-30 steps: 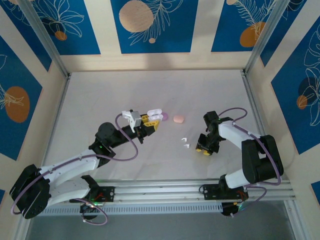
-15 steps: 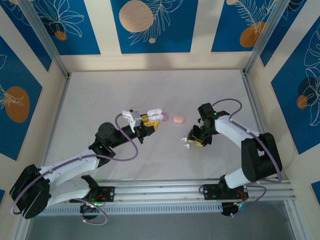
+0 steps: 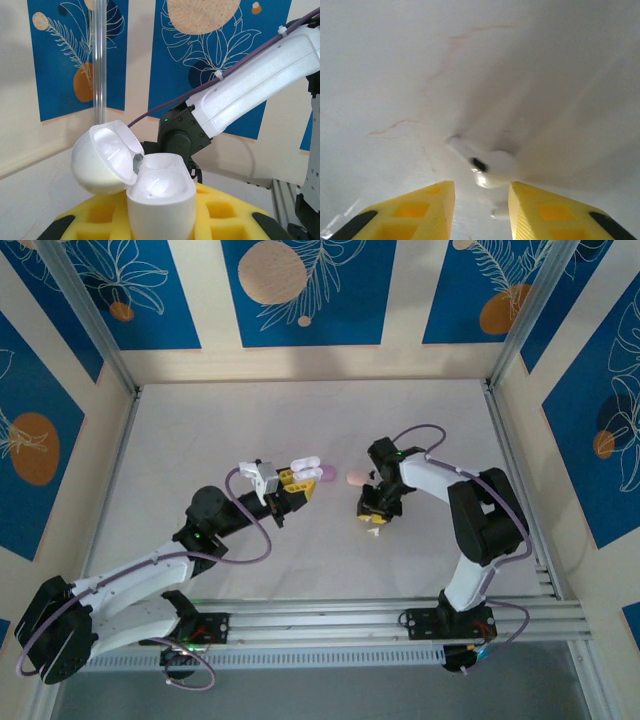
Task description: Insert the wireless bluetooth earbuds into the charging case
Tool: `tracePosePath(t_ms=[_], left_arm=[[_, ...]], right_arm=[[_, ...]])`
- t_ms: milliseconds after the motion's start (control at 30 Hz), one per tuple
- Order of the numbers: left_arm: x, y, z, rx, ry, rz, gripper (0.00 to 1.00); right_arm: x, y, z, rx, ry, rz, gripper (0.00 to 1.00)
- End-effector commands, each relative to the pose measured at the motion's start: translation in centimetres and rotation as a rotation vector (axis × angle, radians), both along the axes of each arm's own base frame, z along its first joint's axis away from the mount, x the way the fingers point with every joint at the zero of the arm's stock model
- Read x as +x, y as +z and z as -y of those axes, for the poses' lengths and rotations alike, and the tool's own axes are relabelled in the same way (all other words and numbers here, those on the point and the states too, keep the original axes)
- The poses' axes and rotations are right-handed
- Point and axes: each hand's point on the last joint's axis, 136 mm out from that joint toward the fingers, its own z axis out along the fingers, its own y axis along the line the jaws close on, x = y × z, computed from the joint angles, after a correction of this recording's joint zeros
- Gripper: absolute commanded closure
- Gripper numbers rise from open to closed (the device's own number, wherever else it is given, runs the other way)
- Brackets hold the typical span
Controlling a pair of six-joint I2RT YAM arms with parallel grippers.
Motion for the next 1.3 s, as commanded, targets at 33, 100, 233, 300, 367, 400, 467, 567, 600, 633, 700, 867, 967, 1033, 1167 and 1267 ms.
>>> tracePosePath(t_ms=[33, 100, 233, 300, 367, 400, 467, 567, 600, 633, 700, 867, 967, 1033, 1167, 1267], left_arm=[[-0.1, 0.6, -0.1, -0.014, 0.007, 0.019, 0.88], [-0.2, 0.6, -0.2, -0.013, 0.008, 0.023, 0.88], [-0.2, 0.6, -0.3, -0.007, 0.014, 0.026, 0.88], [-0.1, 0.4, -0.3, -0.005, 0.021, 0.025, 0.88], [-0.1, 0.3, -0.3, -0.006, 0.023, 0.025, 0.88], [-0.1, 0.3, -0.2, -0.007, 0.019, 0.024, 0.88], [0.0, 0.3, -0.1, -0.009, 0.014, 0.022, 0.88], [0.1, 0.2, 0.1, -0.012, 0.006, 0.018, 0.88], [0.0, 0.2, 0.1, -0.013, 0.004, 0.017, 0.88], [0.0, 0.2, 0.1, -0.012, 0.002, 0.015, 0.88], [0.1, 0.1, 0.1, -0.013, 0.005, 0.012, 0.88], [0.1, 0.3, 0.3, -0.017, -0.002, 0.009, 0.88], [0.1, 0.3, 0.2, -0.016, 0.0, 0.005, 0.88], [0.1, 0.2, 0.3, -0.012, -0.001, 0.003, 0.88], [0.1, 0.2, 0.3, -0.011, 0.001, 0.004, 0.88], [0.2, 0.2, 0.3, -0.01, 0.002, 0.004, 0.88]], right_arm=[[-1.2, 0.0, -1.2, -0.034, 0.144, -0.015, 0.65], [-1.1, 0.2, -0.6, -0.093, 0.145, 0.002, 0.65], [-0.9, 2.4, 1.1, -0.15, 0.052, 0.052, 0.61], [-0.9, 3.7, 1.7, -0.112, -0.026, 0.085, 0.58], [-1.4, 4.1, 2.7, -0.084, -0.133, 0.073, 0.55], [-1.8, 4.0, 2.9, -0.051, -0.19, 0.047, 0.55], [-2.7, 3.8, 2.3, 0.048, -0.255, 0.002, 0.54], [-3.7, 3.9, 0.5, 0.157, -0.269, -0.016, 0.56], [-4.2, 3.7, 0.2, 0.157, -0.265, -0.024, 0.57], [-4.6, 3.6, -0.1, 0.156, -0.256, -0.034, 0.58], [-5.1, 3.0, -0.6, 0.154, -0.235, -0.049, 0.59], [-5.0, 1.1, -0.8, 0.097, -0.225, -0.07, 0.58], [-4.6, 0.3, -0.5, 0.071, -0.227, -0.065, 0.58], [-4.4, -0.3, 0.1, 0.037, -0.231, -0.063, 0.58], [-3.9, -0.7, 1.0, 0.009, -0.245, -0.046, 0.58], [-3.5, -1.1, 1.8, -0.005, -0.255, -0.04, 0.58]])
